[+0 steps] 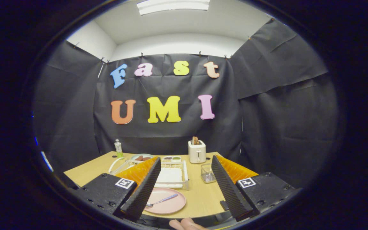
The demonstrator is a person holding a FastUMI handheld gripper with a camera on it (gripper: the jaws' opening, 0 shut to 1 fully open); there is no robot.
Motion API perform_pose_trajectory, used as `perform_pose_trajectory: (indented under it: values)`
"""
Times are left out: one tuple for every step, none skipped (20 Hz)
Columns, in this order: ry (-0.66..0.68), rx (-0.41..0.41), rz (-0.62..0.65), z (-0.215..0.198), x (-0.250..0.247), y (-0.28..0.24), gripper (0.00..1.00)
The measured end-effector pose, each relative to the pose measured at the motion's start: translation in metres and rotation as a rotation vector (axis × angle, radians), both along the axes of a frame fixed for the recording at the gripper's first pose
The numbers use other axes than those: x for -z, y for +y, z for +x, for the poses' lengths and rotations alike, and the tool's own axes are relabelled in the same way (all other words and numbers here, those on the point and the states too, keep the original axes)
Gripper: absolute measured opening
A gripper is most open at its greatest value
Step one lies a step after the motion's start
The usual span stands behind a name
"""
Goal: Take the plate from the dish rack, then take the spoon from the basket and place it into the plate.
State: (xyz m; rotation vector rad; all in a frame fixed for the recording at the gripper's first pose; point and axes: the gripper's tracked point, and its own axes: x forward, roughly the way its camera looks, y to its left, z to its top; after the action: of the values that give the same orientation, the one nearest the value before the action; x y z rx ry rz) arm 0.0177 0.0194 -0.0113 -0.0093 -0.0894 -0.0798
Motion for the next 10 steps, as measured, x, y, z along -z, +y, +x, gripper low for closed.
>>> perform_pose_trajectory:
  values:
    - [0.011, -0.009, 0.003, 0.000, 0.002, -0.001, 1.00]
    - [0.021, -0.012, 0.002, 0.000, 0.005, -0.004, 1.00]
    - [0.029, -0.006, 0.002, 0.000, 0.006, -0.007, 1.00]
    - [0.028, 0.004, 0.006, 0.001, 0.005, -0.011, 1.00]
    - [0.022, 0.020, 0.008, 0.001, 0.003, -0.015, 1.00]
    - [0.021, 0.027, 0.009, 0.002, 0.004, -0.017, 1.00]
    - [0.025, 0.019, 0.014, 0.001, 0.006, -0.015, 1.00]
    - [0.023, 0.004, 0.029, 0.001, 0.005, -0.012, 1.00]
    - [0.025, -0.003, 0.048, 0.001, 0.005, -0.013, 1.00]
    - [0.032, -0.008, 0.061, 0.003, 0.007, -0.015, 1.00]
